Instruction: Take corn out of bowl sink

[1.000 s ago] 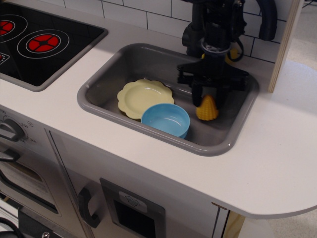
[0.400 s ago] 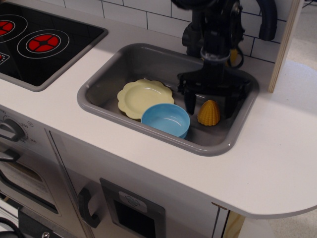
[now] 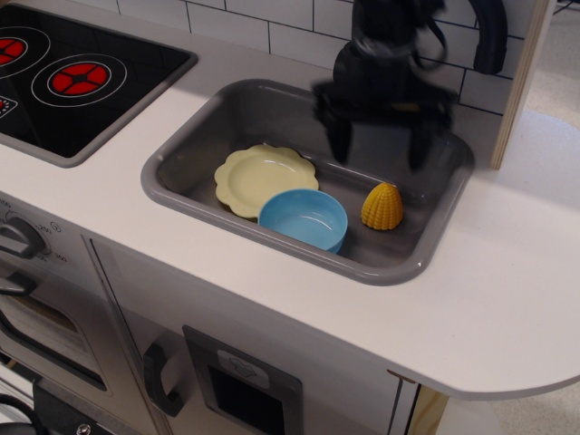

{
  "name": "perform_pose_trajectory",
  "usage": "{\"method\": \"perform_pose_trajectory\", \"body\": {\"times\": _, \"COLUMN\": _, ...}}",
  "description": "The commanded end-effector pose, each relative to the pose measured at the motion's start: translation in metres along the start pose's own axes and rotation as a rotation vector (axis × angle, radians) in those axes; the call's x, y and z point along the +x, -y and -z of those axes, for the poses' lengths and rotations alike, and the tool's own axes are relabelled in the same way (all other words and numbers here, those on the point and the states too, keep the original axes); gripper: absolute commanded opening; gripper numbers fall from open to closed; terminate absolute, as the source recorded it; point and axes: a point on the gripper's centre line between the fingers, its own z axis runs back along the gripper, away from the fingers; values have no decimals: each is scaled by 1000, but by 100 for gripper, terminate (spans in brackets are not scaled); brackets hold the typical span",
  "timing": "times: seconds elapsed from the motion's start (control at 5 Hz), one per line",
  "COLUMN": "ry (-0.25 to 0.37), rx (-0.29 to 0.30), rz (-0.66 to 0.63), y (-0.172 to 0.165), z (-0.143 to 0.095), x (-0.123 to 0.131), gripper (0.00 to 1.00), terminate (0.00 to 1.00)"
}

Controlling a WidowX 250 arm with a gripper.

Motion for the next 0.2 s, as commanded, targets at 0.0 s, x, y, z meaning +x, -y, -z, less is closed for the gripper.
{"method": "perform_pose_trajectory", "body": {"times": 0.0, "ry": 52, "rx": -18, "rz": -5, "y": -1, "z": -17, "x": 5, "gripper": 100, "terminate": 100}}
